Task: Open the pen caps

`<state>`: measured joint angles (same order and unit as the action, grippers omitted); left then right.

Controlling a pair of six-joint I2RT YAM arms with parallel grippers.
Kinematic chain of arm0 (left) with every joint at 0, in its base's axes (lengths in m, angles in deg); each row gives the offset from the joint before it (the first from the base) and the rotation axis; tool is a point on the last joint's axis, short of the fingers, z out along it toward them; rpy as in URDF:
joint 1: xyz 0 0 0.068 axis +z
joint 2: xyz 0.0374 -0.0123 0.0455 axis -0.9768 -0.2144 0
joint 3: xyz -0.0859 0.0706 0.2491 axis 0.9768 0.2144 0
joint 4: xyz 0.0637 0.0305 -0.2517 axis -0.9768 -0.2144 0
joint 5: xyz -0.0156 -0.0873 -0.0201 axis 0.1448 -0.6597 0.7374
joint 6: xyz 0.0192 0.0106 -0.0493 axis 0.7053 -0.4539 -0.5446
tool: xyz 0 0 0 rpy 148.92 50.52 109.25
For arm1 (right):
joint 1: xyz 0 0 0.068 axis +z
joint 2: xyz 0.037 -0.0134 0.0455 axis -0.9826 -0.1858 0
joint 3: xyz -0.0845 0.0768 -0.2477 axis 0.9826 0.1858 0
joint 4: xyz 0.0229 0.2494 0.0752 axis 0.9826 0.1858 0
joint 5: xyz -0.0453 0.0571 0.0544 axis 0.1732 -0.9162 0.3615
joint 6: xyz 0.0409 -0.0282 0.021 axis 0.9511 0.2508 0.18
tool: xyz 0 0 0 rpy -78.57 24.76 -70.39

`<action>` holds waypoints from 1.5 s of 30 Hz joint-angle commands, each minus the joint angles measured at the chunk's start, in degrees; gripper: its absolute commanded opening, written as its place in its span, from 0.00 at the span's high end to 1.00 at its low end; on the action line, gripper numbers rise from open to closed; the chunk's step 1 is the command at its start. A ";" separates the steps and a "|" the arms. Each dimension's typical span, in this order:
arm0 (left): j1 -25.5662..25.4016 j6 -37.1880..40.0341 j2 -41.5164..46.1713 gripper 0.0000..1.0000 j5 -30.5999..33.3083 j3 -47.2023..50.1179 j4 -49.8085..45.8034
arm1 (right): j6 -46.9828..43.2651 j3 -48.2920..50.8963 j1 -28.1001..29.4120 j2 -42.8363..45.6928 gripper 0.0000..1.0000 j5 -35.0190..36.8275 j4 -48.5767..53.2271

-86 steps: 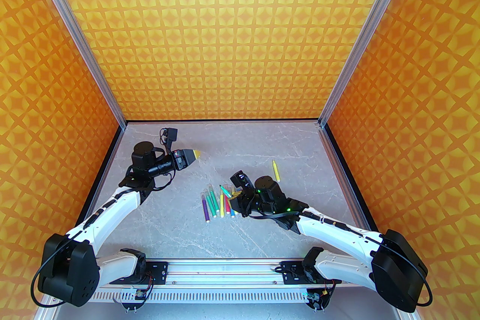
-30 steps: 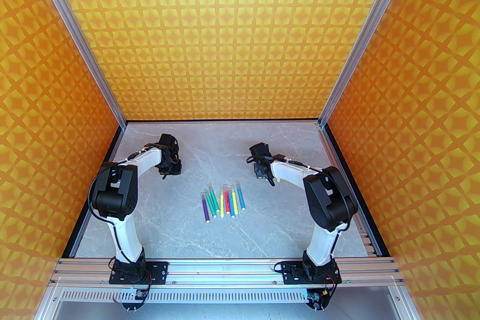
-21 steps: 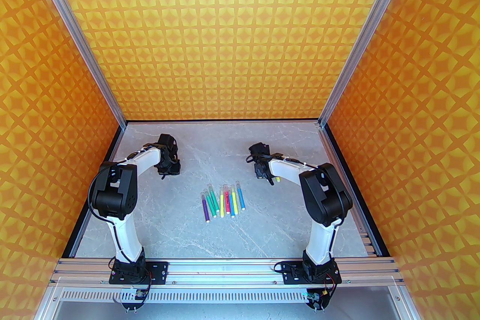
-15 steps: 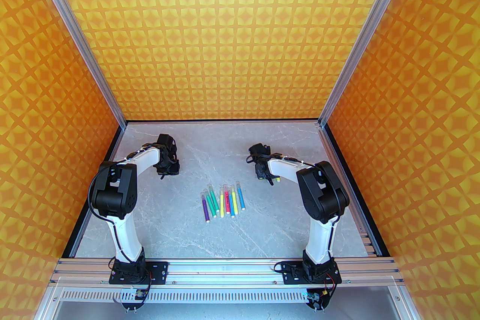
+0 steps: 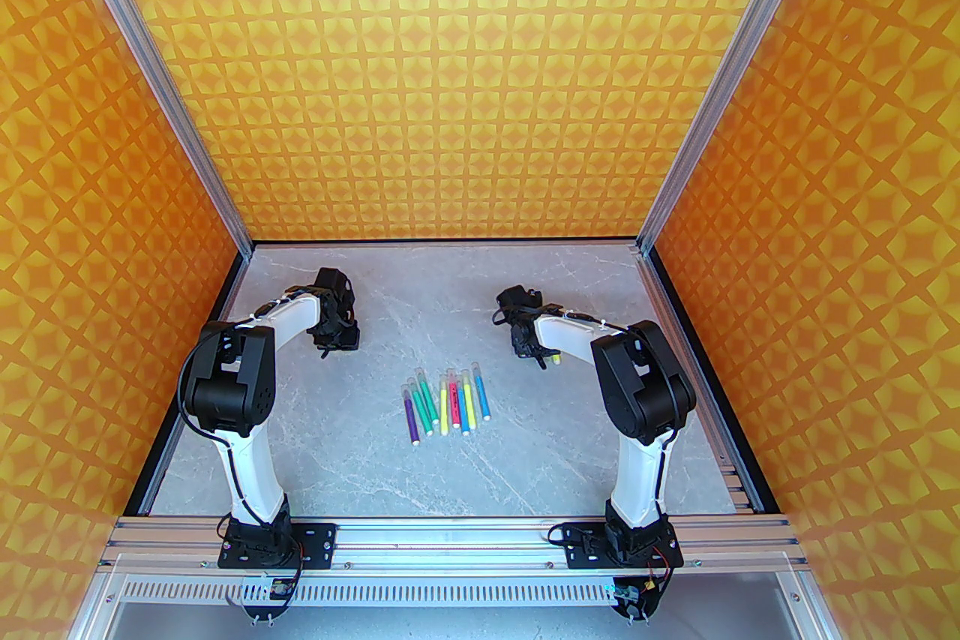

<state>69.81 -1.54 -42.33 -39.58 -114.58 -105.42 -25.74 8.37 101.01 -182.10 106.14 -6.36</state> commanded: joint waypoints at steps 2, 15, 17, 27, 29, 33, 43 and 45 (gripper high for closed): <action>0.51 0.98 -0.68 0.74 0.85 -1.72 -1.19 | 1.03 -1.68 -0.21 -0.79 0.73 1.30 1.69; 0.35 0.70 5.64 0.53 -0.41 0.54 0.05 | -0.75 -0.19 -0.17 3.43 0.64 0.08 2.26; 0.26 0.90 8.90 0.45 -1.98 2.93 2.11 | -2.24 0.95 -0.08 5.82 0.62 -0.41 2.08; 0.08 -3.44 23.98 0.24 -7.39 17.20 14.73 | -8.25 5.24 4.11 14.88 0.49 -10.44 3.80; -0.01 -3.97 27.45 0.23 -9.20 20.05 17.00 | -8.17 5.89 5.83 16.73 0.48 -13.54 4.22; 0.00 -3.85 33.13 0.22 -12.61 24.38 19.69 | -7.27 6.46 8.52 19.19 0.48 -18.74 5.81; -0.07 -4.59 44.94 0.20 -18.60 37.08 30.41 | -4.57 7.62 13.99 19.57 0.47 -25.42 10.20; -0.10 -4.71 45.74 0.20 -19.14 38.22 31.53 | -3.93 8.08 14.73 19.47 0.48 -27.04 10.22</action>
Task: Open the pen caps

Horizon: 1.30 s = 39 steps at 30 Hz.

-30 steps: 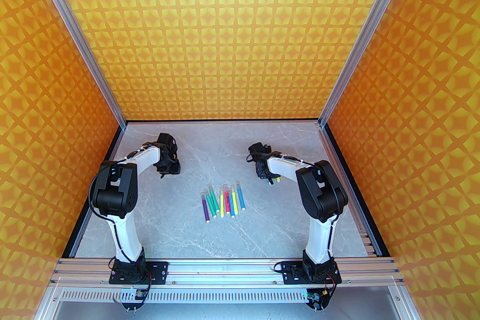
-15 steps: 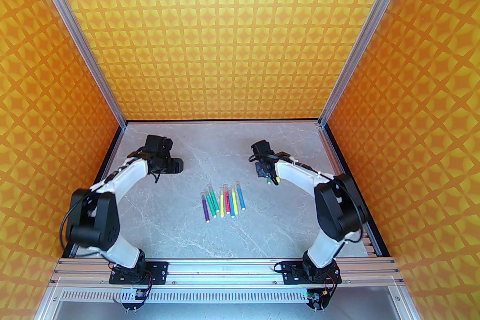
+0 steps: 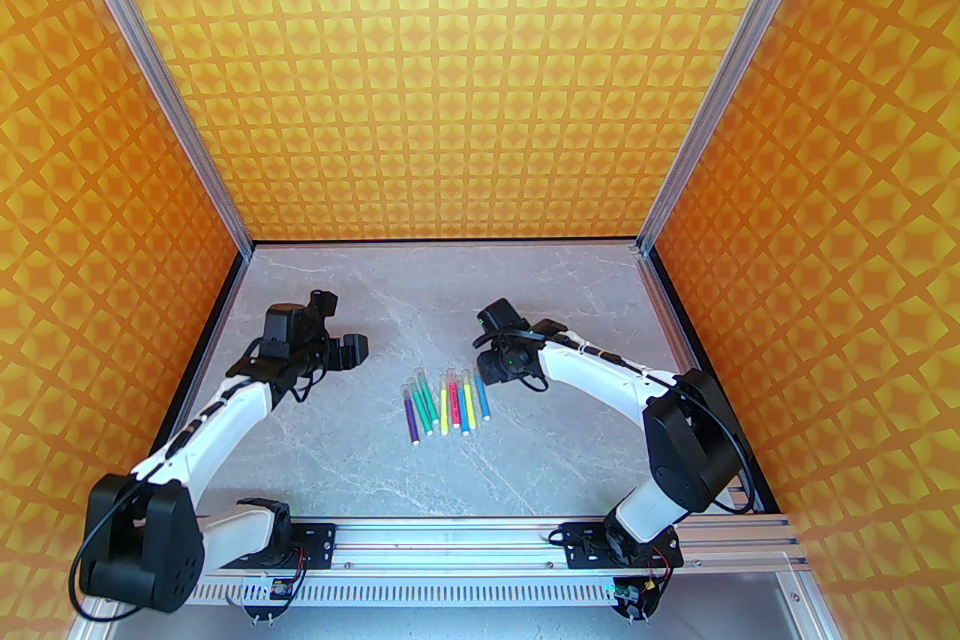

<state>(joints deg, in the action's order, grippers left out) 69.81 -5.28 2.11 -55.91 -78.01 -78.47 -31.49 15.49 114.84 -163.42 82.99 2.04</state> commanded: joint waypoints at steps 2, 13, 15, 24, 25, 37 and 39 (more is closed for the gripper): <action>-0.07 -0.99 1.90 0.19 -2.86 2.43 5.32 | 2.34 1.42 1.36 0.51 0.49 -5.00 1.70; -0.10 -1.36 2.40 0.20 -5.05 2.91 7.20 | 3.55 1.83 1.81 -4.64 0.49 -6.77 0.82; -0.10 -1.43 2.65 0.19 -5.23 3.03 7.49 | 3.63 1.51 1.80 -5.32 0.49 -7.27 0.85; -0.10 -0.99 2.94 0.20 -5.38 3.85 8.53 | 4.06 -0.54 1.98 -8.34 0.52 -7.69 1.77; -0.10 -0.94 2.92 0.19 -5.47 3.92 8.68 | 4.16 -0.86 2.07 -8.90 0.53 -7.20 2.12; -0.10 -0.55 2.65 0.20 -5.41 4.01 9.69 | 6.23 -5.44 3.17 -15.29 0.58 -0.58 5.62; -0.10 -0.59 2.58 0.20 -5.39 4.16 9.91 | 6.69 -5.64 3.21 -16.09 0.59 -0.10 5.61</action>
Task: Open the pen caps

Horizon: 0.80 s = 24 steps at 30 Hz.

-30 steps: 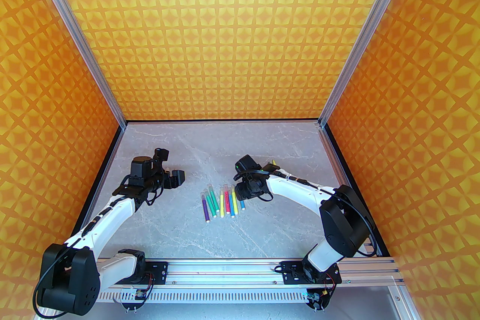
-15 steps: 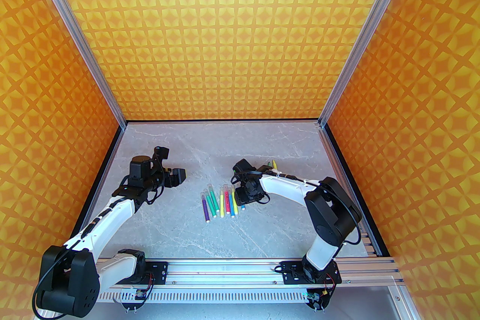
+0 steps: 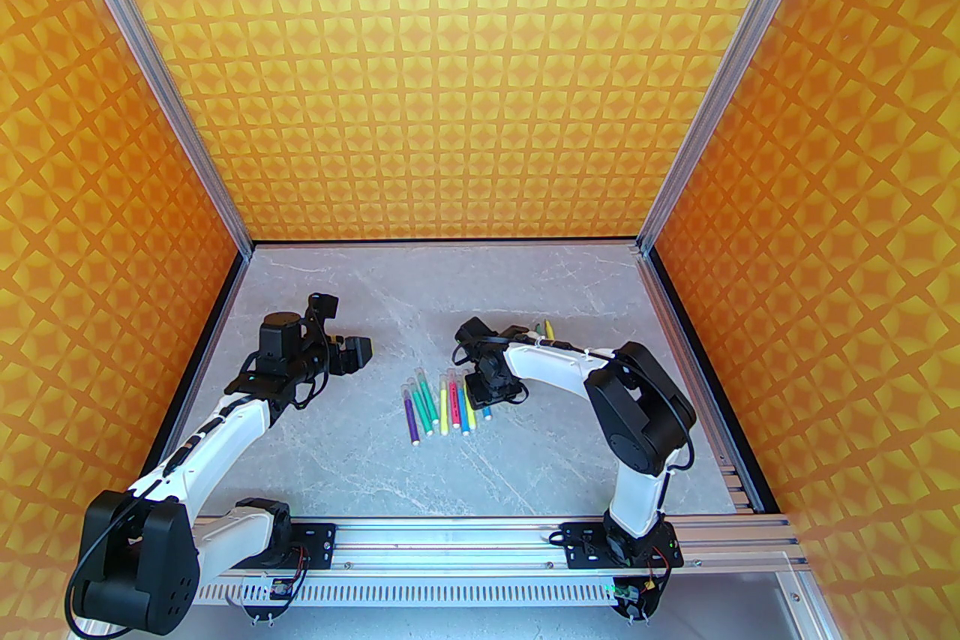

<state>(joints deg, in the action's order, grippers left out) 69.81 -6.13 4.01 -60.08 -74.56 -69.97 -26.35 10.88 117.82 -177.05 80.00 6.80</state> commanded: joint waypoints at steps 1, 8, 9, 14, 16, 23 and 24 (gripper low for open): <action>-0.10 0.17 0.75 0.20 -1.17 0.86 1.67 | 1.67 -1.16 0.24 -2.76 0.59 2.91 0.65; -0.10 -0.18 1.02 0.20 -1.24 0.86 2.20 | 3.03 -0.14 0.50 -4.45 0.68 2.61 -1.04; -0.10 -0.23 1.09 0.20 -1.21 0.86 2.27 | 3.29 0.13 0.59 -4.53 0.70 2.57 -1.39; -0.11 -0.91 1.28 0.21 -1.14 0.88 2.75 | 3.74 0.59 0.93 -4.71 0.77 3.86 -1.72; -0.10 -1.27 1.10 0.21 -1.08 0.95 3.07 | 3.53 0.55 0.98 -4.79 0.79 4.15 -1.80; -0.11 -3.79 0.81 0.20 -3.57 1.68 6.61 | 2.37 0.54 1.03 -2.70 0.90 3.57 -1.97; -0.10 -4.24 0.68 0.20 -3.93 1.52 6.69 | 2.12 0.47 1.03 -1.78 0.92 3.24 -2.06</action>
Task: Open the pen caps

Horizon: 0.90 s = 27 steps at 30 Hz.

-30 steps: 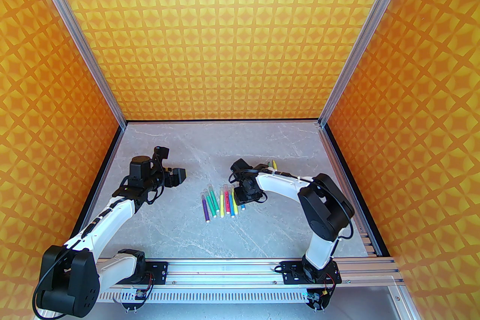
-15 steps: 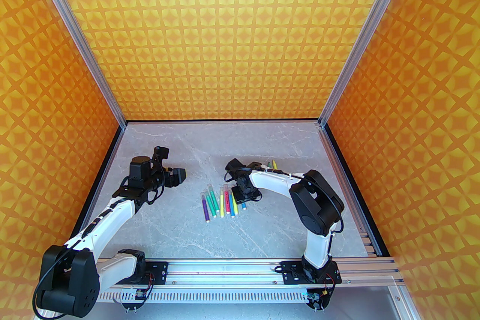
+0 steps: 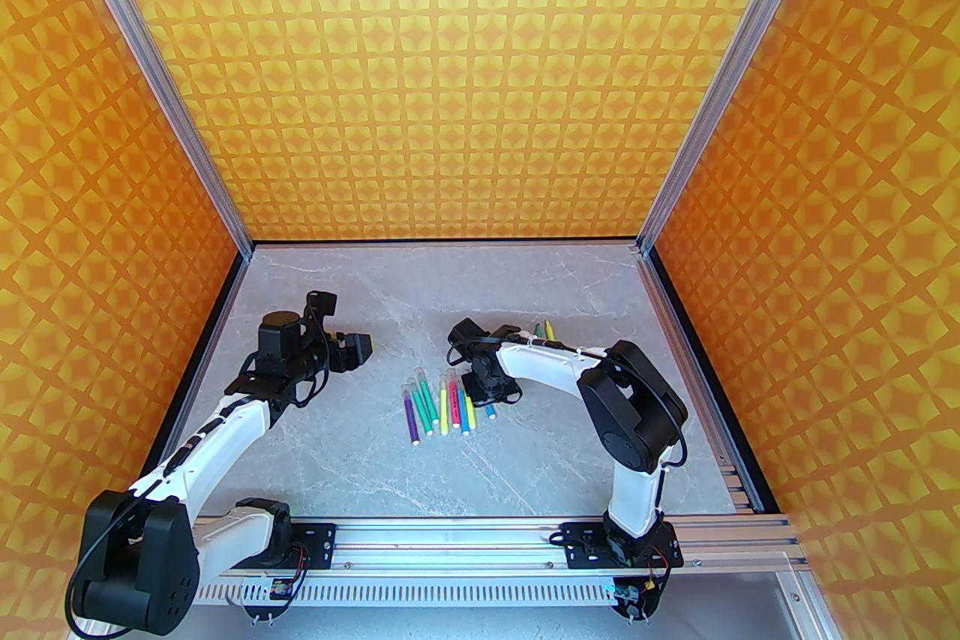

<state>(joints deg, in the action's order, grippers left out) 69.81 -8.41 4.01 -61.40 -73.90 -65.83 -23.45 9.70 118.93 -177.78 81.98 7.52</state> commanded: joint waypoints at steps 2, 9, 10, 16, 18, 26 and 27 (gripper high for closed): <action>-0.10 -2.47 0.33 0.20 -3.19 0.46 2.51 | -1.22 1.42 -0.10 0.61 0.93 1.22 -2.77; -0.10 -5.19 -0.78 0.20 -9.67 -0.19 5.40 | -4.50 0.09 -0.11 5.42 0.98 -0.50 -2.69; -0.10 -5.78 -1.37 0.20 -10.91 -0.25 6.12 | -5.12 -0.02 -0.10 6.13 0.98 -0.89 -2.85; -1.12 -9.73 -5.56 0.21 -18.95 -0.91 12.00 | -9.84 2.30 -0.13 11.62 1.00 -7.72 -8.30; -2.08 -10.66 -6.96 0.21 -20.99 -1.70 13.28 | -11.18 3.56 -0.09 13.60 1.00 -11.76 -11.02; -7.62 -11.00 -11.12 0.24 -23.98 -6.39 13.17 | -13.58 7.04 0.14 19.50 1.00 -22.03 -20.12; -8.03 -11.28 -11.57 0.24 -24.24 -6.89 13.24 | -13.89 7.26 0.18 20.03 1.00 -22.69 -20.73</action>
<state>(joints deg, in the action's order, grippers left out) 62.95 -18.59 -6.59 -82.75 -78.25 -54.12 -35.12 15.86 118.93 -159.98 64.39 -8.08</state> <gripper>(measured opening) 0.766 0.143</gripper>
